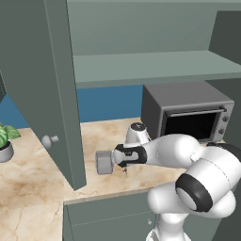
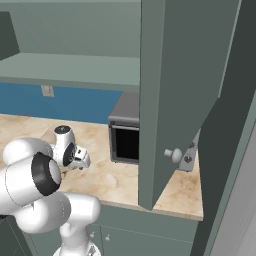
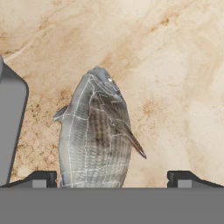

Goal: Retrieve the tupperware from the cabinet, then place the raw meat into the tupperware to avoid contamination.

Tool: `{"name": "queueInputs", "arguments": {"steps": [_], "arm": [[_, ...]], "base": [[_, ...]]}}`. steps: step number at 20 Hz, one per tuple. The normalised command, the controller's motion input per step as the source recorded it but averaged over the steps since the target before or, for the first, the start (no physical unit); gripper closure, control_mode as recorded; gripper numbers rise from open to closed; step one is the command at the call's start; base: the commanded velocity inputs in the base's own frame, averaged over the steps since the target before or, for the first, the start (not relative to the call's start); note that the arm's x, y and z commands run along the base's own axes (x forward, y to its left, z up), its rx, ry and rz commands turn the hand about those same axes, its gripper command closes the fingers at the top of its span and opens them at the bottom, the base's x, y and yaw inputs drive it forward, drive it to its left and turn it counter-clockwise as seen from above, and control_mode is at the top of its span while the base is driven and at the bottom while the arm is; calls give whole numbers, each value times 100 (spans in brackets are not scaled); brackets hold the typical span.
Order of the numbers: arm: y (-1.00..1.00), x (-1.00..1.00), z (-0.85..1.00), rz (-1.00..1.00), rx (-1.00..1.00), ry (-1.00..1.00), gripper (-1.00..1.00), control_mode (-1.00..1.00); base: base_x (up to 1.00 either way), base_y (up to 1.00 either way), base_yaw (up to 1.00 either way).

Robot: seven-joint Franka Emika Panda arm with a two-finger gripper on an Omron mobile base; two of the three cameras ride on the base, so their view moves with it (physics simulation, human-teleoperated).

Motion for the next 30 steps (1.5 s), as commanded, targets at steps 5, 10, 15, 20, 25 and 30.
{"name": "queueInputs", "arguments": {"steps": [5, 10, 15, 20, 25, 30], "arm": [[1, 14, -9, 2, 0, 0, -100, -100], [3, 20, -8, 1, 0, 0, -100, -100], [5, 19, -10, 0, 0, 0, -100, -100], [10, 15, -14, 0, 0, -1, 100, -100], [0, -1, -1, 0, 0, 0, 100, -100], [-2, -13, 5, 0, 0, 0, 100, -100]], "base": [[0, 0, 0], [0, 0, 0], [0, 0, 0], [0, 0, 0], [0, 0, 0], [0, 0, 0]]}}
